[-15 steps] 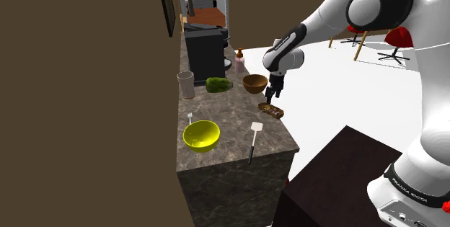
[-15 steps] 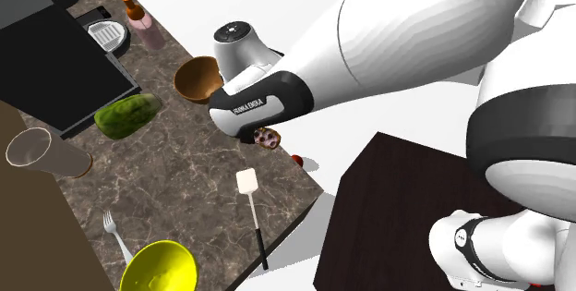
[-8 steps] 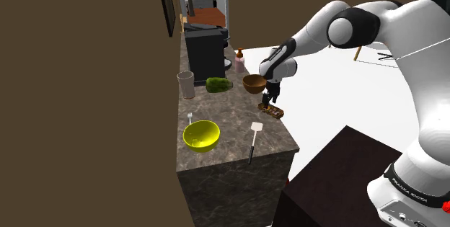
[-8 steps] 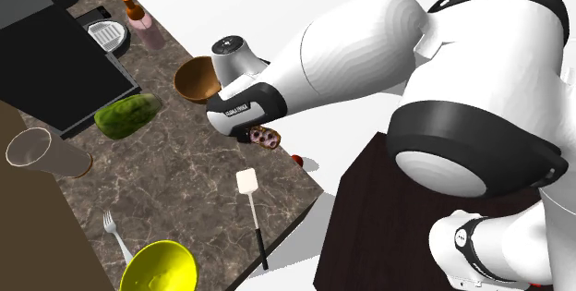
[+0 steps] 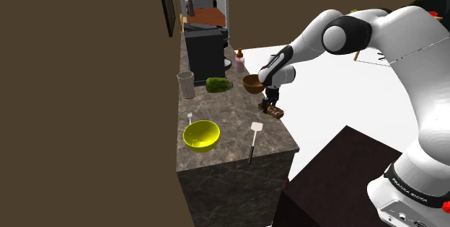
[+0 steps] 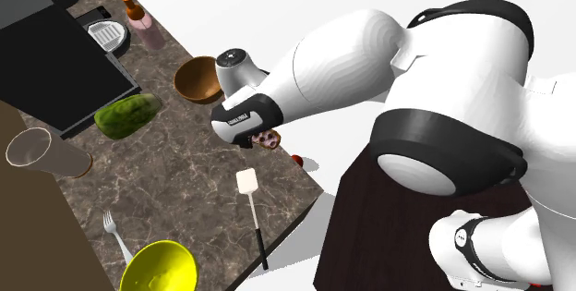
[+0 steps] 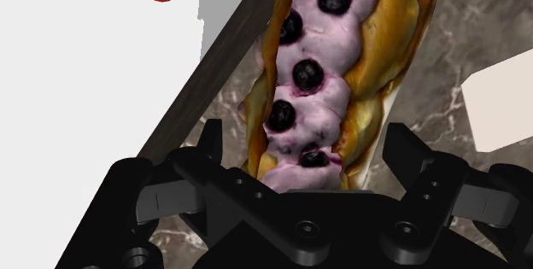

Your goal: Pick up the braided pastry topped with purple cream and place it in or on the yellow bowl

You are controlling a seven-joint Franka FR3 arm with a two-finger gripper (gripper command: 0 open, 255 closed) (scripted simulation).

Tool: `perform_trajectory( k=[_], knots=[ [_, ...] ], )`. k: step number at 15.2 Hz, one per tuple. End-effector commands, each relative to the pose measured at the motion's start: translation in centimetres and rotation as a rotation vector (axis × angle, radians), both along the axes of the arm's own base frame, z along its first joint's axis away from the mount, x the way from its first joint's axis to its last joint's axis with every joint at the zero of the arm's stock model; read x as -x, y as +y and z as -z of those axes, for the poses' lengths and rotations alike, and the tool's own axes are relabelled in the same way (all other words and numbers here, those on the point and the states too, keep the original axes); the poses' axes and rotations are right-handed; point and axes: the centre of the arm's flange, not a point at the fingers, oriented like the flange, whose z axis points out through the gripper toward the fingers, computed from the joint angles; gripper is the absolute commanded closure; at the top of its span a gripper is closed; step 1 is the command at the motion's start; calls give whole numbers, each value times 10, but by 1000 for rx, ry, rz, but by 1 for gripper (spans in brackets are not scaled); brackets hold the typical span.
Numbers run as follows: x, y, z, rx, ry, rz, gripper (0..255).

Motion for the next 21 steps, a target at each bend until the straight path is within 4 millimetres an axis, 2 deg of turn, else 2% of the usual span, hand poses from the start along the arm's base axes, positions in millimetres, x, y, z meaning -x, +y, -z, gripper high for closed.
perform_trajectory(
  k=[1,5,6,15,21],
  knots=[
    [0,0,1,0,0,0,0],
    [0,0,1,0,0,0,0],
    [0,0,1,0,0,0,255],
    [0,0,1,0,0,0,255],
    [0,0,-31,0,0,0,255]
  ],
)
